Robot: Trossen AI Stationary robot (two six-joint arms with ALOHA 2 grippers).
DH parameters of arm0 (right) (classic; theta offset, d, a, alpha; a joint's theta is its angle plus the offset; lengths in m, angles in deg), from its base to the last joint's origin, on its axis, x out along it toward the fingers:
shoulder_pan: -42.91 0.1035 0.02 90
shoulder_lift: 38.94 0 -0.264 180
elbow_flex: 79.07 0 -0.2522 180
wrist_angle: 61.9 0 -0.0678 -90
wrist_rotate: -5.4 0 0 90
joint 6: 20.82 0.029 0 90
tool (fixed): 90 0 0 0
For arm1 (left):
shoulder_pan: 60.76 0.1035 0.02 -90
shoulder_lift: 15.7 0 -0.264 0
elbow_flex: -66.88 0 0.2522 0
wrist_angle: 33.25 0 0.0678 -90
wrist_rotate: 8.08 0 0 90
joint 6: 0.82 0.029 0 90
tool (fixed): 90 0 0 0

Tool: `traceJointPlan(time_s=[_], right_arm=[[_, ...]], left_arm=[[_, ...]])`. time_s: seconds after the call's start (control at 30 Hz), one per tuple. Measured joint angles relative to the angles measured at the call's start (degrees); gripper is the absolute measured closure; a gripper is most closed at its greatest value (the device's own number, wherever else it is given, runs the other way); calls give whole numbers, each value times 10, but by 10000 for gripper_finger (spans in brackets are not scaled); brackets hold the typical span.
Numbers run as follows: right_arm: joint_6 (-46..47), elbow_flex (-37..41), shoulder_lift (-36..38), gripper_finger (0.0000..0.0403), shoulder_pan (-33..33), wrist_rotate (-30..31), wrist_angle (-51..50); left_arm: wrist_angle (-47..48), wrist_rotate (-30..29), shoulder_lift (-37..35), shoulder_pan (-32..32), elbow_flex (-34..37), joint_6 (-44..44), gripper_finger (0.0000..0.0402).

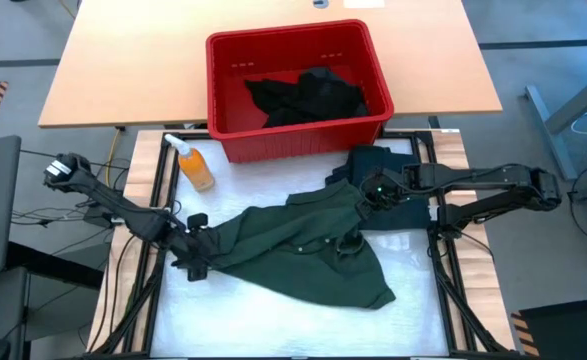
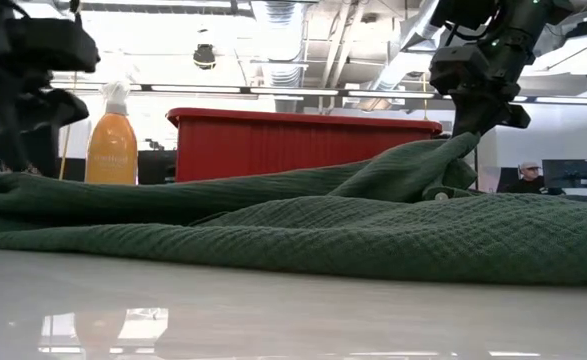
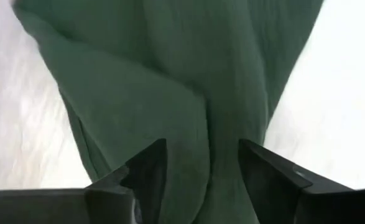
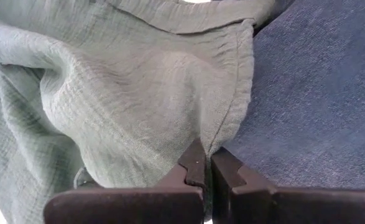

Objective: Fold laundry
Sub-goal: Fold the green polo shirt

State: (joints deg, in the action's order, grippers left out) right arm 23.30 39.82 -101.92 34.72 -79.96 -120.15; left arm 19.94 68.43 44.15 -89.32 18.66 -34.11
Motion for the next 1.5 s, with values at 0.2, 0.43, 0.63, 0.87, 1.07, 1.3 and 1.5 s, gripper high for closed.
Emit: traceJointPlan(time_s=[0.2,0.43,0.63,0.87,1.07,1.3,1.5], right_arm=[[5,0,0,382,10,-1,0],[5,0,0,382,19,-2,0],[5,0,0,382,19,-2,0],[5,0,0,382,18,-2,0],[5,0,0,382,18,-2,0],[5,0,0,382,18,-2,0],[9,0,0,382,18,-15,-5]], left_arm=[[68,21,6,0,0,10,215],[101,27,5,0,0,28,230],[157,75,5,0,0,41,231],[142,64,11,0,0,52,231],[116,58,66,0,0,40,231],[101,-28,123,0,-6,-34,293],[102,-70,108,-1,-38,-49,395]])
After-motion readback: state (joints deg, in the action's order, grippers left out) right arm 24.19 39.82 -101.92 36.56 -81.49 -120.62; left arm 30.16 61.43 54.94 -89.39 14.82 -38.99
